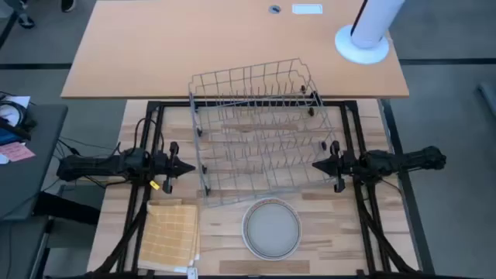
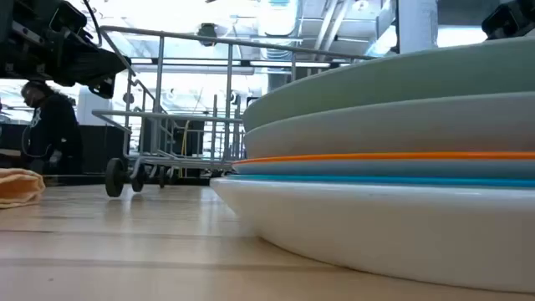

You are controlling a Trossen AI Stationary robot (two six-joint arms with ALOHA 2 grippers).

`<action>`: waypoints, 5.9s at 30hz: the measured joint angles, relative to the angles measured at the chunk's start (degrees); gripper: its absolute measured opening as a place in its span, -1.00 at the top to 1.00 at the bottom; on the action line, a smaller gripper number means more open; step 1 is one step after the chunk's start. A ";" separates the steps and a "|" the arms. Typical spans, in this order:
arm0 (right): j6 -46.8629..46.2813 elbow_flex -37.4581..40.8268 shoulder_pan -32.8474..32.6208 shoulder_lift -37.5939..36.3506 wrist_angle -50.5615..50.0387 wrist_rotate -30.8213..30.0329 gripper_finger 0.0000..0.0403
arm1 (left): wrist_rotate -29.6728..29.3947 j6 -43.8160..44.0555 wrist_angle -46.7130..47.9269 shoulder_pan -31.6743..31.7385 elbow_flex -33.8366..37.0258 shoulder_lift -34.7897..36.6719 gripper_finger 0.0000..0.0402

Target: Sort dishes

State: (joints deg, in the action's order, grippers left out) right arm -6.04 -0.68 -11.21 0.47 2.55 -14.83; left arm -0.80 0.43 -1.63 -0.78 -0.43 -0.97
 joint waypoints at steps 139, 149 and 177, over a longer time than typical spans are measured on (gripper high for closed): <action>-15.56 -0.01 5.40 0.05 -0.31 -0.14 0.91 | -3.00 3.77 22.64 -20.04 -84.92 -70.64 1.00; -11.56 -5.21 2.29 0.04 3.36 -2.07 0.79 | -19.52 5.73 19.71 -35.00 -84.83 -84.07 1.00; -35.56 -43.52 -32.02 64.07 -13.16 -10.00 0.76 | -31.32 17.35 19.84 -41.02 -81.67 -87.25 1.00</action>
State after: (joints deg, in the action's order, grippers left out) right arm -41.61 -44.20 -43.24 64.54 -10.62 -24.83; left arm -32.12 17.78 18.21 -41.80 -82.10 -88.23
